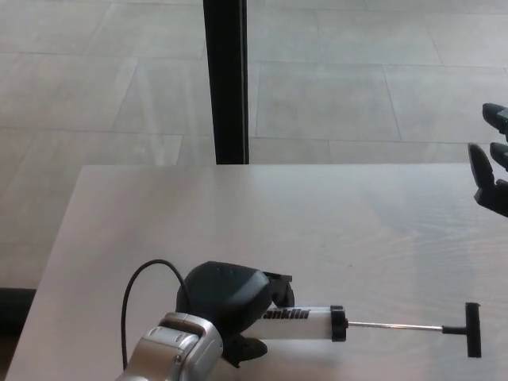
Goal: The robot uses its left hand to lift the air pump kept on the middle of the desk and use the right hand to pull out the handle
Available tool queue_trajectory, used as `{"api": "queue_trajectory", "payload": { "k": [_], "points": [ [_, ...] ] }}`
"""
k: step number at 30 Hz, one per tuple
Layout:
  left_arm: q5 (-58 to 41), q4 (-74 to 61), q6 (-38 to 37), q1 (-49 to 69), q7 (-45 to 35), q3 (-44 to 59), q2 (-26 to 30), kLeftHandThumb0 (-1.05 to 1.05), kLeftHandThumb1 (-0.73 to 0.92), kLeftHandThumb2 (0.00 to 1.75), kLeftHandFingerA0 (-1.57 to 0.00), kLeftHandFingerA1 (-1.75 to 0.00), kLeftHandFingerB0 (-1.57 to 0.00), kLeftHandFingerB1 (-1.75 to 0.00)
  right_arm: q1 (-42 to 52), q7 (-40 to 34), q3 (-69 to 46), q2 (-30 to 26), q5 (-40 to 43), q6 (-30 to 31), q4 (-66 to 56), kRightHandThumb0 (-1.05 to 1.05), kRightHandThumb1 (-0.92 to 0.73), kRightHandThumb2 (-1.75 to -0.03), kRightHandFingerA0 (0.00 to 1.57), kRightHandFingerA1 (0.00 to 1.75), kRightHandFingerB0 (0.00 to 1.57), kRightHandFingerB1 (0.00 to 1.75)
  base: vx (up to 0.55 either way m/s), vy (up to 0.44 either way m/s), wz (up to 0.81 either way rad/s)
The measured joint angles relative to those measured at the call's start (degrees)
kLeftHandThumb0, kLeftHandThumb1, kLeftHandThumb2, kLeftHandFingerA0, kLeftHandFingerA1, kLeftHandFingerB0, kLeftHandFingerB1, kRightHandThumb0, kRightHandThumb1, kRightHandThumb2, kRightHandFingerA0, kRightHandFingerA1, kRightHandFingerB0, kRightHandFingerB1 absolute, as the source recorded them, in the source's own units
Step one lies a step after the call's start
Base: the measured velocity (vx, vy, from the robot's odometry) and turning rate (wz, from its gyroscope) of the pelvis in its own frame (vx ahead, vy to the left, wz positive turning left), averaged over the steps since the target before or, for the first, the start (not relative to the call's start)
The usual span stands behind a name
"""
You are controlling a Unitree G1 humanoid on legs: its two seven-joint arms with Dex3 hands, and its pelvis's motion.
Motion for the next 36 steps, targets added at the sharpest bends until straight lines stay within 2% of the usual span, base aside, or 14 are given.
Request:
{"api": "queue_trajectory", "payload": {
  "k": [7,8,9,12,18,21,22,24,25,27,28,31,34,36],
  "points": [
    [1.22,-0.19,1.78,-2.27,-4.93,-0.66,0.83,-0.57,0.69,0.60,-0.38,-0.62,-0.27,-0.42,0.00,-0.44,-0.28,0.63,0.01,0.19,-0.12,-0.69,-0.66,-0.98,0.03,0.52,0.16,0.47,0.00,0.000,0.00],
    [1.33,-0.24,2.10,-2.49,-5.65,-0.74,0.99,-0.62,0.55,0.87,-0.28,-0.61,-0.19,-0.49,0.00,-0.49,-0.30,0.66,0.01,0.24,-0.15,-0.65,-0.84,-0.64,0.06,0.52,0.24,0.33,0.00,0.000,0.00],
    [1.40,-0.26,2.42,-2.64,-6.32,-0.79,1.11,-0.62,0.70,0.60,-0.21,-0.57,-0.18,-0.35,0.00,-0.53,-0.33,0.67,0.00,0.29,-0.18,-0.68,-0.65,-0.98,0.03,0.52,0.16,0.47,0.00,0.000,0.00],
    [1.61,-0.28,3.52,-2.84,-8.65,-1.08,1.40,-0.77,0.50,0.92,0.00,-0.32,0.00,-0.21,0.00,-0.66,-0.35,0.67,-0.01,0.37,-0.19,-0.68,-0.64,-0.97,0.02,0.51,0.15,0.47,0.00,0.000,0.00],
    [1.61,-1.06,4.93,-2.86,-13.45,-1.20,2.67,-0.76,0.65,0.60,0.00,0.00,0.00,0.00,-0.01,-1.00,-0.60,0.68,0.03,0.53,-0.20,-0.71,-0.66,-0.99,0.03,0.54,0.13,0.47,0.00,0.000,0.00],
    [0.07,-2.63,3.83,-2.69,-15.48,0.65,5.38,-0.79,0.52,0.81,0.00,0.00,0.00,0.00,-0.18,-1.24,-1.59,0.53,0.53,1.74,-1.02,-0.36,-0.54,-1.10,0.06,0.56,0.00,0.49,0.00,0.000,0.00],
    [-0.62,-2.75,3.25,-2.64,-15.63,1.67,6.25,-0.77,0.61,0.76,0.00,0.00,0.00,0.00,-0.20,-1.24,-1.95,0.34,0.67,2.15,-1.40,-0.70,-0.86,-0.66,0.05,0.46,0.19,0.31,0.00,0.000,0.00],
    [-2.07,-2.77,2.30,-2.51,-15.67,3.78,7.07,-0.83,0.69,0.61,0.00,0.00,0.00,0.00,-0.20,-1.20,-2.48,-0.12,0.90,2.56,-1.90,-0.36,-0.53,-1.10,0.05,0.55,0.00,0.49,0.00,0.000,0.00],
    [-3.28,-2.78,1.73,-2.37,-15.69,5.33,7.01,-0.86,0.72,0.62,0.00,0.00,0.00,0.00,-0.20,-1.11,-2.67,-0.26,1.01,2.70,-2.20,-0.71,-0.86,-0.66,0.10,0.51,0.18,0.32,0.00,0.000,0.00],
    [-4.55,-2.81,1.49,-2.22,-15.97,6.93,6.58,-0.91,0.84,0.64,0.00,0.00,0.00,0.00,-0.20,-1.03,-2.74,-0.27,1.06,2.72,-2.29,-0.37,-0.52,-1.10,0.03,0.54,0.00,0.49,0.00,0.000,0.00],
    [-5.85,-2.92,1.49,-2.19,-16.36,8.59,6.03,-0.95,0.82,0.65,0.00,0.00,0.00,0.00,-0.19,-0.94,-2.84,-0.32,1.10,2.73,-2.29,-0.77,-0.88,-0.66,0.07,0.46,0.12,0.29,0.00,0.000,0.00],
    [-8.63,-3.35,1.51,-2.19,-17.23,12.06,4.92,-1.04,0.71,1.05,0.00,-0.06,0.00,0.00,-0.15,-0.77,-3.30,-0.76,1.24,2.73,-2.28,-0.72,-0.71,-1.07,0.00,0.38,0.05,0.31,0.00,0.000,0.00],
    [-11.83,-3.57,1.52,-2.25,-18.15,16.60,4.49,-1.02,0.78,1.07,0.00,-0.10,0.00,0.00,0.08,-0.63,-4.47,-2.04,1.48,2.73,-2.20,-0.72,-0.88,-0.66,0.07,0.40,0.06,0.25,0.00,0.000,0.00],
    [-13.54,-3.56,1.54,-2.26,-18.63,19.32,4.56,-0.96,0.77,1.06,0.00,-0.11,0.00,0.00,0.33,-0.47,-5.21,-2.99,1.68,2.73,-2.10,-0.77,-0.69,-1.08,0.00,0.49,0.07,0.29,0.00,0.000,0.00]
  ]
}}
